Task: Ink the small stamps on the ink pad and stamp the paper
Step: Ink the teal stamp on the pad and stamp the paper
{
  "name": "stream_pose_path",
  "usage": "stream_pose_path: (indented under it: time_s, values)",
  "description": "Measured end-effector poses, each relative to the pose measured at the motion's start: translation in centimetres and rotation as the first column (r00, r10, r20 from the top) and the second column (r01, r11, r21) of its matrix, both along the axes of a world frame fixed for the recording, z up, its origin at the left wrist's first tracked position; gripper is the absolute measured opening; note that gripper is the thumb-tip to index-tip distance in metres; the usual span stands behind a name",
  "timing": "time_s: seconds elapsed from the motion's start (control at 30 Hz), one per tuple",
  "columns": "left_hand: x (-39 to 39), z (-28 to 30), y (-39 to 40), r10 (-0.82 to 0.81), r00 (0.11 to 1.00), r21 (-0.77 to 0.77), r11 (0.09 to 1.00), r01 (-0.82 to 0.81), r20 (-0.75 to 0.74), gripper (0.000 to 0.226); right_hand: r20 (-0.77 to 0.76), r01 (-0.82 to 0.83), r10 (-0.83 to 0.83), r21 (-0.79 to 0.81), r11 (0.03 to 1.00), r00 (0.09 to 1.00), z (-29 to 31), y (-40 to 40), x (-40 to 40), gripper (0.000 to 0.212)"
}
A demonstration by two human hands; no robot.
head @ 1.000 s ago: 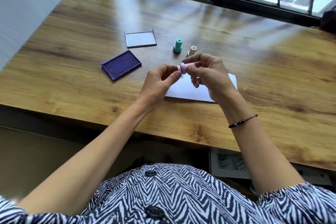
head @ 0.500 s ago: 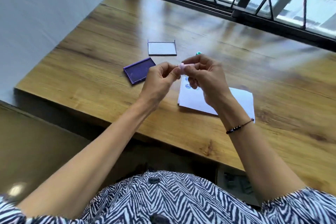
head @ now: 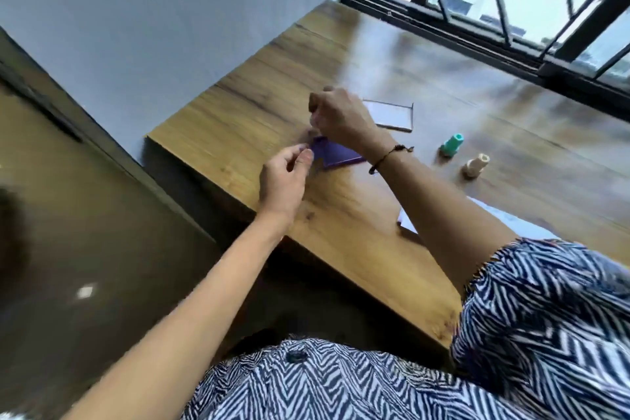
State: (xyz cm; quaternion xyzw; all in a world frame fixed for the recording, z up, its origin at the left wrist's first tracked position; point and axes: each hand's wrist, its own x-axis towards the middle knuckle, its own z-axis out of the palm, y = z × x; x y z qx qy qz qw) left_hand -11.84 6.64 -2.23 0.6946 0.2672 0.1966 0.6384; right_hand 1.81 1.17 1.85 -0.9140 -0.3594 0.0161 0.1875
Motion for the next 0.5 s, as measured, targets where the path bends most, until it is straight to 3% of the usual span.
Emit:
stream_pose_path:
  time_s: [0.13,0.27,0.37,0.5]
  values:
    - [-0.8,-0.2,0.2,0.033,0.999,-0.008,0.999,-0.033,-0.006,0.032,0.136,-0.087,0.108,-0.154,0.984,0.985,-1.4,1.7,0.7,0.017]
    - [-0.6,-0.1,0.0,0.022,1.000,-0.032,0.999,-0.022,-0.011,0.024,0.065,-0.084,0.093,-0.124,0.989,0.994,-1.0,1.3,1.0,0.029]
    - [-0.2,0.0,-0.4,-0.012,1.000,-0.020,1.000,0.011,-0.018,0.020,0.009,-0.013,0.014,-0.031,0.999,1.000,0.5,-0.7,1.1,0.037]
    - [1.2,0.4,-1.8,-0.063,0.998,-0.022,0.998,0.064,0.016,0.021,0.035,0.195,-0.195,-0.003,0.981,0.980,2.5,-6.7,2.3,0.031]
